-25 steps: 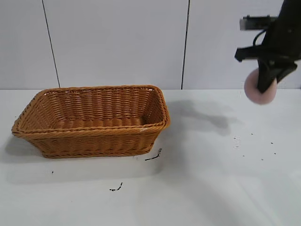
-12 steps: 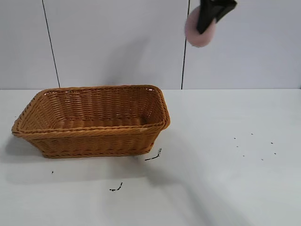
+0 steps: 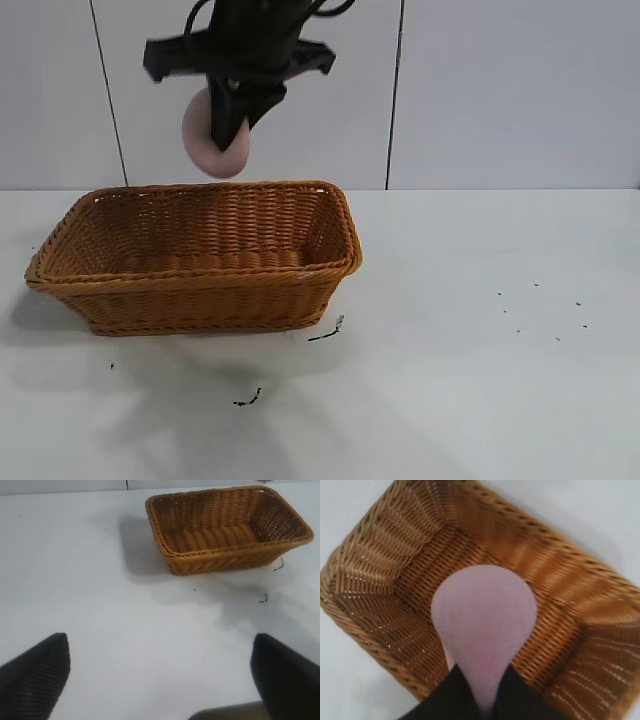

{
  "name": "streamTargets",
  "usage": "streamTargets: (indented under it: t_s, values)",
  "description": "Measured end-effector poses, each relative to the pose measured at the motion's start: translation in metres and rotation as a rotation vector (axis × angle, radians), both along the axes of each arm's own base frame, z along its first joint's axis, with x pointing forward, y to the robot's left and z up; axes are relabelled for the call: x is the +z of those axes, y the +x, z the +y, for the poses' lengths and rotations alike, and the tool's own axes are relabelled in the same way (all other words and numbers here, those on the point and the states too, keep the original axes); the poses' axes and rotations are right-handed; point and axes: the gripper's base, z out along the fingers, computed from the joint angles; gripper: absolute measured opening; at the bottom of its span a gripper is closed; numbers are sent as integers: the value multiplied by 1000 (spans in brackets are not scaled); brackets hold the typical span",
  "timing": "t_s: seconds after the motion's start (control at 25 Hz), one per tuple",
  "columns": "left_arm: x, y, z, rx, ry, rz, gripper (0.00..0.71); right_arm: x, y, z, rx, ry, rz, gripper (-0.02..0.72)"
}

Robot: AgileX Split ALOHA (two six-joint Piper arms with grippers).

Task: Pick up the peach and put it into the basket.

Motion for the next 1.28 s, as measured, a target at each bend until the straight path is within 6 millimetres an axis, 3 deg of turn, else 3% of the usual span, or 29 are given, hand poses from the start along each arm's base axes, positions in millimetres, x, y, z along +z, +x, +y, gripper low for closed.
streamTargets:
  t_s: [0.08, 0.16, 0.24, 0.28, 0.36, 0.48, 0.64, 0.72, 0.84, 0.96, 1.16, 1.28]
  values:
    - [0, 0, 0, 0, 0, 0, 694, -5, 0, 0, 0, -6, 8, 57]
    - [0, 0, 0, 0, 0, 0, 694, -5, 0, 0, 0, -4, 9, 213]
    - [0, 0, 0, 0, 0, 0, 694, -2, 1, 1, 0, 1, 3, 468]
    - [0, 0, 0, 0, 0, 0, 694, 0, 1, 1, -1, 6, -3, 561]
    - [0, 0, 0, 0, 0, 0, 694, 7, 2, 2, -11, 19, -13, 643]
    - [0, 0, 0, 0, 0, 0, 694, 31, 1, 1, -15, 34, -36, 681]
    - [0, 0, 0, 0, 0, 0, 694, 83, -2, -8, -35, 68, -103, 688]
    - [0, 0, 0, 0, 0, 0, 694, 105, 0, -18, -56, 91, -133, 688]
    - [0, 0, 0, 0, 0, 0, 694, 121, 13, -46, -119, 82, -146, 688]
    - [0, 0, 0, 0, 0, 0, 694, 122, 35, -88, -193, 47, -151, 688]
    - [0, 0, 0, 0, 0, 0, 694, 122, 74, -184, -383, 21, -160, 690]
    - [0, 0, 0, 0, 0, 0, 694, 122, 87, -241, -496, 16, -160, 695]
